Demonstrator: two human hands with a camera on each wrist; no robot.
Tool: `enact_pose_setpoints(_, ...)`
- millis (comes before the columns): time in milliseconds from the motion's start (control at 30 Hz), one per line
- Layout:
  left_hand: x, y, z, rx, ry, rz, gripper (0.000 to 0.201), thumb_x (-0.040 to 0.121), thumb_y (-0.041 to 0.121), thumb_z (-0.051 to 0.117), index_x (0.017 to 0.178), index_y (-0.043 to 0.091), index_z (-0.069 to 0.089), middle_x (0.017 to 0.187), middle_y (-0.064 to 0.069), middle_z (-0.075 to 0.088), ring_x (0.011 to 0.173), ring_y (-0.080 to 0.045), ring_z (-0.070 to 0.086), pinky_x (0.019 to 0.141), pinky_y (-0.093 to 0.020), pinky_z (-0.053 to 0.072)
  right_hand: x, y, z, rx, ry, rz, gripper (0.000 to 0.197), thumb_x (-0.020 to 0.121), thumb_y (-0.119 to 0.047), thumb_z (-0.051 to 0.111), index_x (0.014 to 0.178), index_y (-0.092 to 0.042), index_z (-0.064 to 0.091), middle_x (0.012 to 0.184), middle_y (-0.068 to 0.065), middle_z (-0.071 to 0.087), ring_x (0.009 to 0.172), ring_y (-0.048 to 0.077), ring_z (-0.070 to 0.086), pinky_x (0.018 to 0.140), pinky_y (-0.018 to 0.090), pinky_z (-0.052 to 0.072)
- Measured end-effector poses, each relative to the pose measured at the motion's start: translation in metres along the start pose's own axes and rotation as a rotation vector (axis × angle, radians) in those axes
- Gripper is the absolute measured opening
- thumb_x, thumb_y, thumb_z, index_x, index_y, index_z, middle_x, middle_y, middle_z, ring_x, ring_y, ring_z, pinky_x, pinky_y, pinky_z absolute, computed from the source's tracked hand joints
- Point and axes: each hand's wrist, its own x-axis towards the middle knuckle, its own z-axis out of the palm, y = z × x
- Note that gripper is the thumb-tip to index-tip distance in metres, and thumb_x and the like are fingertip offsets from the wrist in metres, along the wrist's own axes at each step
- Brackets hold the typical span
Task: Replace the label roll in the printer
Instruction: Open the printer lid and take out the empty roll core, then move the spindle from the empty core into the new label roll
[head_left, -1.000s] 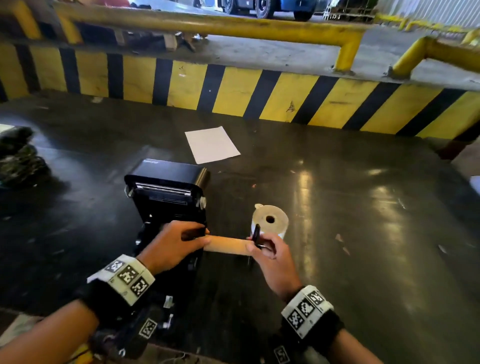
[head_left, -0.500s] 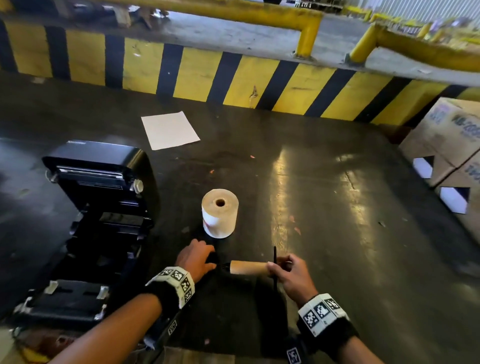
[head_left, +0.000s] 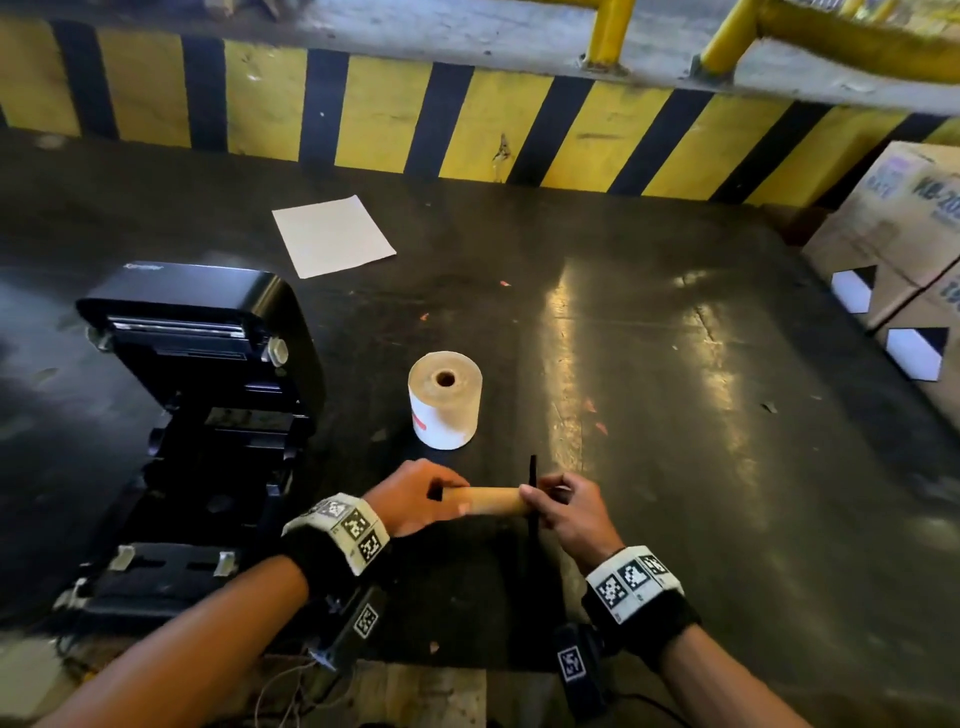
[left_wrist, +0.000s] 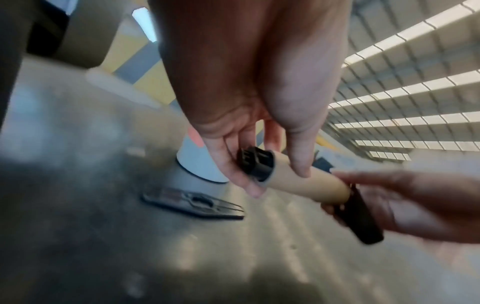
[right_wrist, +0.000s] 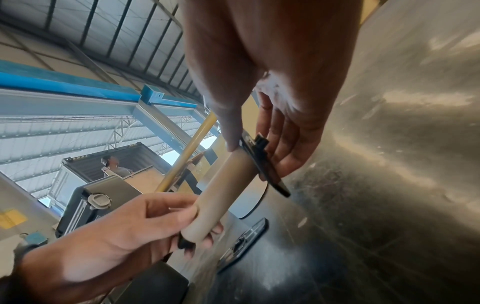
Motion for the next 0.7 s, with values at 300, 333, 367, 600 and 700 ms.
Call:
enact_pose_setpoints(300,-0.014,-0.028,-0.046,0.128,0.164,-0.141,0.031,0.077,0.022,0.074,0.107,0.017,0.068,0.101,-0.002,0.069,0.092,-0.015,0.064,0.088,-0.033,0.052,0.028,0.011,-0.037,-0.109,0.128,0.094,0.014,0.079,-0.002,0.07,0.088,0.002,0.06,0.101,0.034,0.065,0.085,0.033,0.063,0.072,0.03,0.057)
enact_pose_setpoints(333,-0.012,-0.03,-0.046,0.16,0.171,-0.169,0.031,0.077,0.023,0.074,0.108,0.019,0.068,0.102,-0.002,0.069,0.093,-0.016,0.064,0.089,-0.037,0.052,0.027,0.013,-0.04,-0.155,0.103,0.13,0.013,0.08,-0.002,0.07,0.087,0.001,0.06,0.101,0.033,0.065,0.082,0.03,0.062,0.061,0.022,0.055)
enact_pose_setpoints(367,-0.011,-0.031,-0.043,0.176,0.168,-0.185,0.031,0.077,0.023,0.074,0.107,0.019,0.068,0.102,-0.001,0.068,0.093,-0.016,0.063,0.089,-0.038,0.052,0.025,0.014,-0.04,-0.21,0.061,0.166,0.015,0.08,-0.004,0.07,0.09,0.003,0.06,0.1,0.03,0.065,0.081,0.028,0.061,0.056,0.02,0.052)
enact_pose_setpoints(600,0.0,-0.029,-0.002,0.215,0.048,-0.209,0.031,0.077,0.025,0.073,0.106,0.019,0.067,0.102,-0.002,0.066,0.09,-0.017,0.063,0.081,-0.03,0.052,0.003,0.02,0.014,-0.511,-0.094,0.159,0.025,0.077,-0.019,0.075,0.094,-0.004,0.066,0.096,0.013,0.068,0.085,0.022,0.063,0.065,0.025,0.049)
enact_pose_setpoints(700,-0.002,-0.028,0.003,0.306,-0.002,-0.216,0.029,0.077,0.028,0.072,0.105,0.021,0.067,0.104,-0.001,0.064,0.091,-0.019,0.064,0.081,-0.033,0.054,0.0,0.021,0.021,-0.554,-0.096,0.119,0.022,0.076,-0.023,0.075,0.087,-0.006,0.067,0.093,0.013,0.07,0.085,0.023,0.065,0.075,0.032,0.052)
